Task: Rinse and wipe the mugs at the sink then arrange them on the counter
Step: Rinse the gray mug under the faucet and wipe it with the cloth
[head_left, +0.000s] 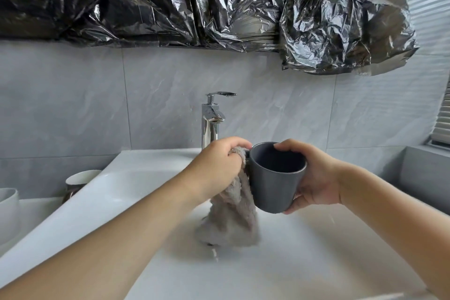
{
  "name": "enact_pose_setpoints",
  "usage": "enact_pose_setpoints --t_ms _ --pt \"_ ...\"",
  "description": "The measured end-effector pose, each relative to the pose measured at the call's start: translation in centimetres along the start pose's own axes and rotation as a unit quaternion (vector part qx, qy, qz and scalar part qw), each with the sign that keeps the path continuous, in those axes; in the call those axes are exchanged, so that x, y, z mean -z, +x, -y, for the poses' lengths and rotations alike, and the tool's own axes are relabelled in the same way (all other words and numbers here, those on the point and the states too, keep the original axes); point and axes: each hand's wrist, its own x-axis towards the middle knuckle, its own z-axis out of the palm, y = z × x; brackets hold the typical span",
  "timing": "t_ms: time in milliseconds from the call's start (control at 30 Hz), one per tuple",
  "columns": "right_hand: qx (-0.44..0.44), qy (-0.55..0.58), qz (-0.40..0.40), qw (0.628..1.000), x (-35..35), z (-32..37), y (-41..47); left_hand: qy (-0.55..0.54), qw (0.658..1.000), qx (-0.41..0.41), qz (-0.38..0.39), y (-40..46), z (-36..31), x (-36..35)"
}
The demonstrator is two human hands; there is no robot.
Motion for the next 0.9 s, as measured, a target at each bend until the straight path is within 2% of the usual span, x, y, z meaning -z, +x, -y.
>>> enact_pose_setpoints --t_ms 67,133,200,267,367,400,433,467,533,567,600,667,733,800,867,900 --pt "-0.01 -0.005 -0.003 1.0 0.0 0.0 0.0 -0.046 0.997 0.021 0.064 -0.1 0.4 0.3" --pt "-0.018 -0.002 -0.008 1.0 0.1 0.0 -0.2 0.001 0.997 0.006 0.072 -0.3 0.7 0.2" --pt "-0.011 -0.004 -0.001 1.0 -0.4 0.0 -0.4 0.074 0.997 -0.008 0.026 -0.1 1.0 -0.2" --pt "0.024 0.008 -0.007 1.0 -1.5 0.0 -0.8 0.091 0.995 -0.028 -0.033 0.2 1.0 -0.2" --pt "0.172 -0.015 -0.053 0.984 -3.3 -0.6 -1.9 0.064 0.994 -0.023 -0.088 0.5 1.0 0.6" --pt "0.257 -0.067 -0.074 0.961 -3.7 -1.0 -2.5 0.041 0.994 -0.012 -0.097 0.5 1.1 0.9" --pt "0.356 -0.173 -0.091 0.914 -3.9 -1.2 -3.3 0.021 0.994 -0.002 -0.105 0.5 1.1 1.1" --pt "0.424 -0.317 -0.106 0.842 -3.8 -1.4 -3.8 0.006 0.994 0.004 -0.111 0.5 1.1 1.3" --pt "0.465 -0.573 -0.153 0.657 -3.3 -1.9 -3.7 -0.026 0.994 0.013 -0.11 0.4 1.0 1.5" --pt "0.455 -0.635 -0.181 0.597 -3.1 -2.2 -3.5 -0.047 0.994 0.021 -0.1 0.3 0.9 1.5" --pt "0.458 -0.655 -0.217 0.56 -3.0 -2.3 -3.2 -0.072 0.994 0.03 -0.083 0.2 0.8 1.4" --pt "0.494 -0.643 -0.27 0.519 -3.3 -2.0 -2.6 -0.125 0.99 0.041 -0.044 0.0 0.5 1.1" --pt "0.515 -0.631 -0.294 0.5 -3.7 -1.6 -2.0 -0.143 0.989 0.029 -0.037 0.0 0.3 1.1" --pt "0.516 -0.607 -0.298 0.526 -3.7 -1.6 -1.5 -0.109 0.992 0.006 -0.066 0.0 0.2 1.3" --pt "0.515 -0.58 -0.291 0.559 -3.5 -2.0 -1.3 -0.009 0.996 -0.034 -0.088 -0.2 0.3 1.4" --pt "0.516 -0.578 -0.289 0.562 -3.4 -2.3 -1.2 0.047 0.993 -0.057 -0.089 -0.3 0.1 1.4"
